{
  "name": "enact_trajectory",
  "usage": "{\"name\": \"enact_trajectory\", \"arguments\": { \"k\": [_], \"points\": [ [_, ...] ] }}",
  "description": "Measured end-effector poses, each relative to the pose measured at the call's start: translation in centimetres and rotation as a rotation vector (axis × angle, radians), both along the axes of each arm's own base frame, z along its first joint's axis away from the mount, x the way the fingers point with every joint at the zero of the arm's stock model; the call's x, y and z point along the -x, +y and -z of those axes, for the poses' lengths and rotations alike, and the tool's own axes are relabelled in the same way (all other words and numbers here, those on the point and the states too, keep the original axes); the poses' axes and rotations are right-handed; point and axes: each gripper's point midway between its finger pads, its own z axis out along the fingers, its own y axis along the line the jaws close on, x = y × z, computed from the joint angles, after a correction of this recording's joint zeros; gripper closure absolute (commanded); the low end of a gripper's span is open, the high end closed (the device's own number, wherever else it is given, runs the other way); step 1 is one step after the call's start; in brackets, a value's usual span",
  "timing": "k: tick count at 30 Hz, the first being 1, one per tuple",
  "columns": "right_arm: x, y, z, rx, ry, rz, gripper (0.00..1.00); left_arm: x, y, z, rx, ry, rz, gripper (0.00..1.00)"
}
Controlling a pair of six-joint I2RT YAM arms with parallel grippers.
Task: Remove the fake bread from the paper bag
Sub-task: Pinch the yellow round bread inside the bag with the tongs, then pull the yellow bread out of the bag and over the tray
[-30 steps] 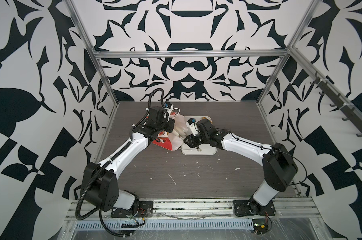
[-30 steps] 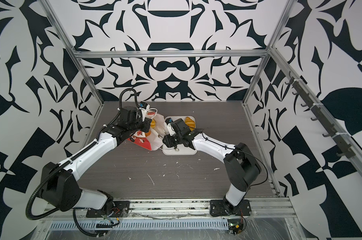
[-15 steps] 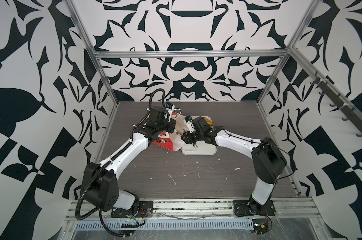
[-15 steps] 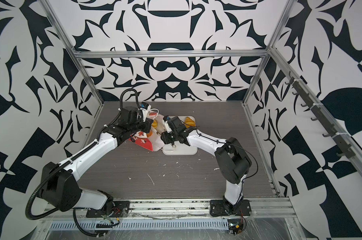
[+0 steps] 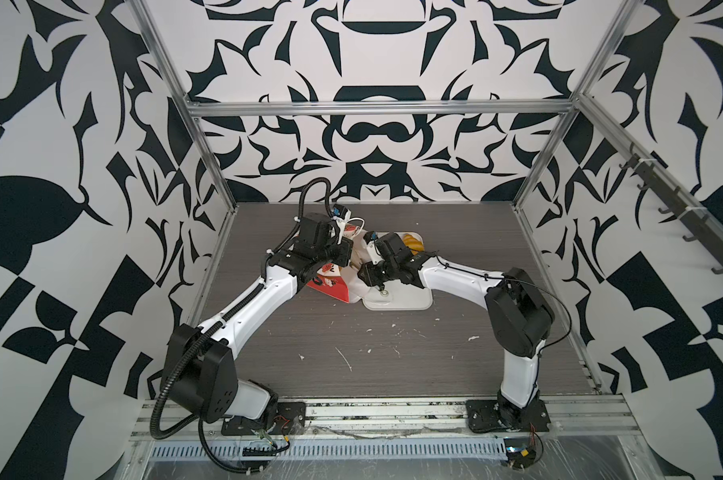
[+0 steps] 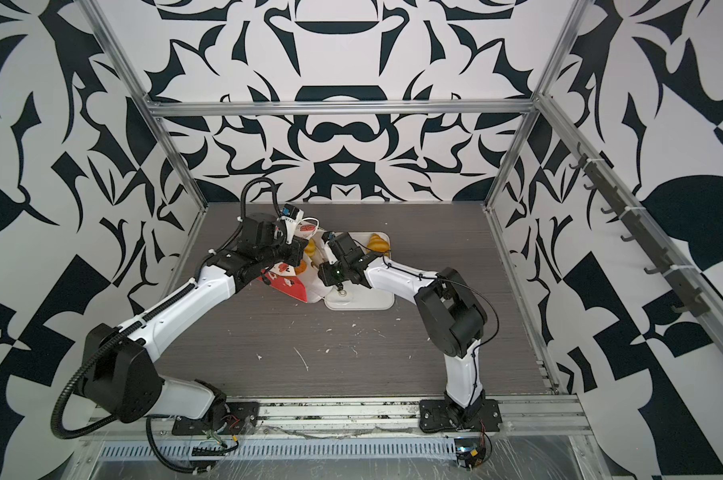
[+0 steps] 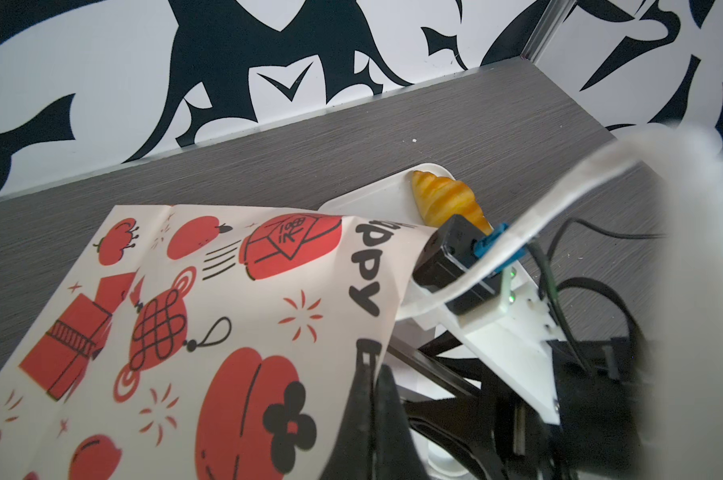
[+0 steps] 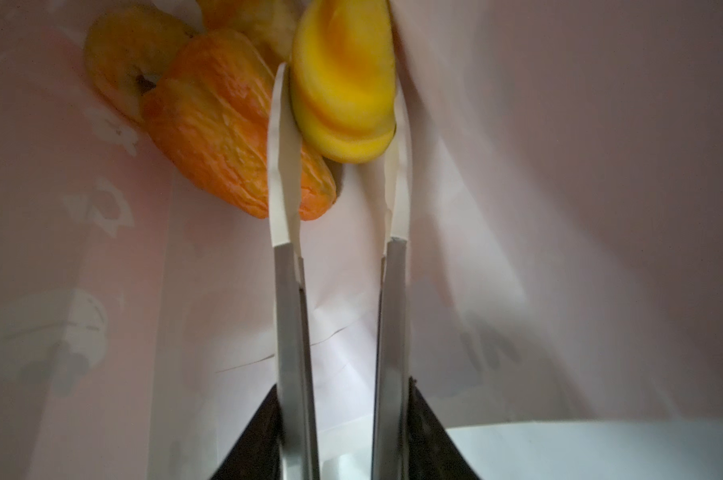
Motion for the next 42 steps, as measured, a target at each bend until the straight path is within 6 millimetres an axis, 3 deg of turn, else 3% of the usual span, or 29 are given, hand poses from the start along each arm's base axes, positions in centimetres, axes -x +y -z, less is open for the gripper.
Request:
{"name": "enact_trajectory", "arguments": {
  "k": [6,10,21,32,36,42],
  "points": [
    [0.1,-0.2,-0.3,-0.005,-0.003,0.006,0.63,-0.1,0.0,0.0,0.007,0.000,-0.005,1.00],
    [1.3,-1.3,-1.7,-0.020,-0.011,0.018,0.65,-0.3,-0.1,-0.1,0.011,-0.007,-0.012,1.00],
    [7.4,-5.8,-6.5,-0.090,-0.026,0.008,0.67,-1.3,0.1,1.2,-0.006,0.004,-0.051,1.00],
    [14.3,-10.4,-10.6,-0.152,-0.008,-0.011,0.66,-1.9,0.8,1.1,-0.027,-0.016,-0.095,1.00],
    [16.1,-12.3,-10.7,-0.145,0.006,0.016,0.66,-2.1,1.2,1.0,-0.042,-0.027,-0.110,1.00],
    [17.6,-14.8,-9.0,-0.078,0.051,0.073,0.66,-2.3,1.7,0.7,-0.050,-0.039,-0.128,1.00]
  ]
}}
